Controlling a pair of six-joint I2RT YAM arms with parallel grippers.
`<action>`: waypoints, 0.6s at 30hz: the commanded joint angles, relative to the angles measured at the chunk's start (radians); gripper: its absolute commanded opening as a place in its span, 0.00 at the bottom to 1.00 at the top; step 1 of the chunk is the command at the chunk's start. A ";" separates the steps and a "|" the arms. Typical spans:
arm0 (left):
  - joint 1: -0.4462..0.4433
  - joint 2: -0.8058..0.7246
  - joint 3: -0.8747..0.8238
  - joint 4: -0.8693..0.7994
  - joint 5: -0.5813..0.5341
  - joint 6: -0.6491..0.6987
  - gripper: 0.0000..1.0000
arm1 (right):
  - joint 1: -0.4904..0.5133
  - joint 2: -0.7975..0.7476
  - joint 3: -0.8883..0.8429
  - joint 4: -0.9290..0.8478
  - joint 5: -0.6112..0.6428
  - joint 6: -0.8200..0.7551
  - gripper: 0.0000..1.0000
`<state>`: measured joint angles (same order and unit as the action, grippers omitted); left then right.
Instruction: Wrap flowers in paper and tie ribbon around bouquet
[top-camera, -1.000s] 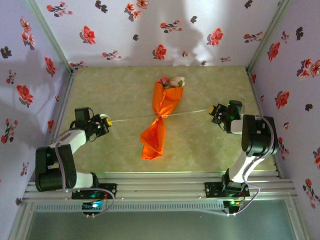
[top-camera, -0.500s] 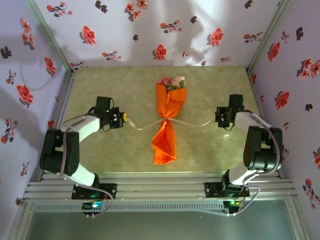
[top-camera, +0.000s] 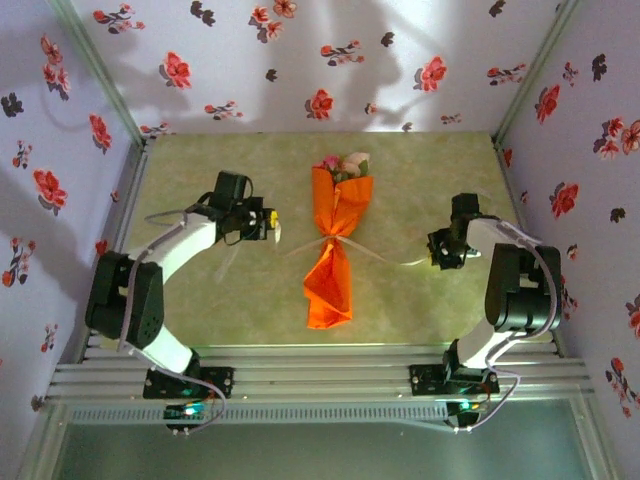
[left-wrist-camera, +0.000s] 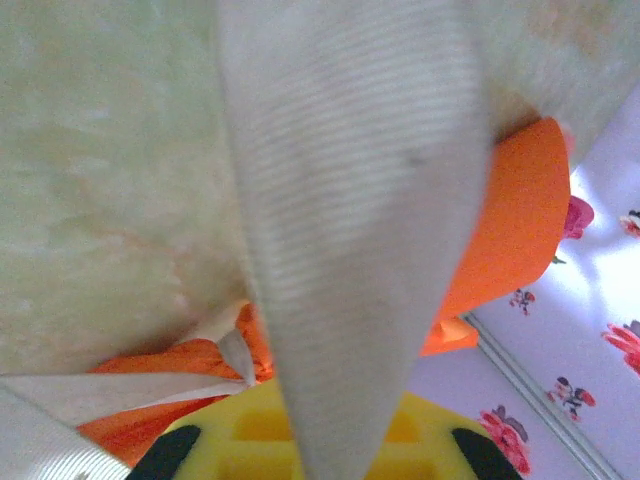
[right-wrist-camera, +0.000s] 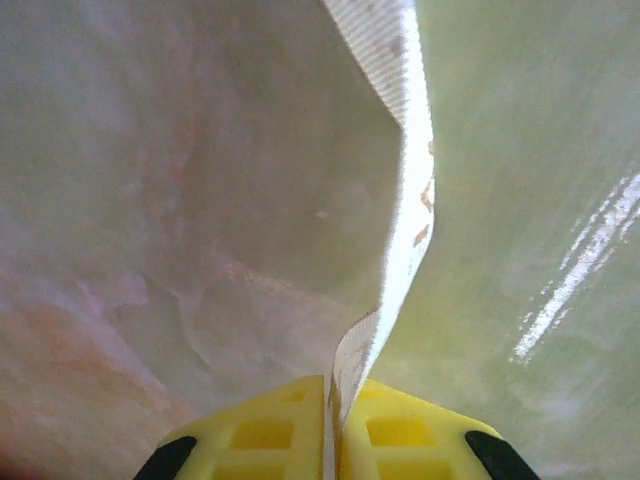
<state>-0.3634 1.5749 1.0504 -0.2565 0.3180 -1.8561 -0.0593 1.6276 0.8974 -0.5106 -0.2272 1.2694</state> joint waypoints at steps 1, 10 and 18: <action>0.050 -0.050 -0.032 -0.174 -0.079 0.085 0.15 | 0.013 0.002 0.013 -0.048 0.032 -0.037 0.17; 0.123 -0.010 0.020 -0.463 -0.160 0.333 0.69 | 0.047 -0.008 0.080 -0.099 0.055 -0.088 0.21; 0.023 -0.077 0.067 -0.653 -0.221 0.326 0.79 | 0.065 -0.019 0.089 -0.097 0.060 -0.092 0.22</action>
<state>-0.2970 1.5230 1.0756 -0.7818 0.1329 -1.5539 -0.0051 1.6268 0.9607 -0.5720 -0.1989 1.1954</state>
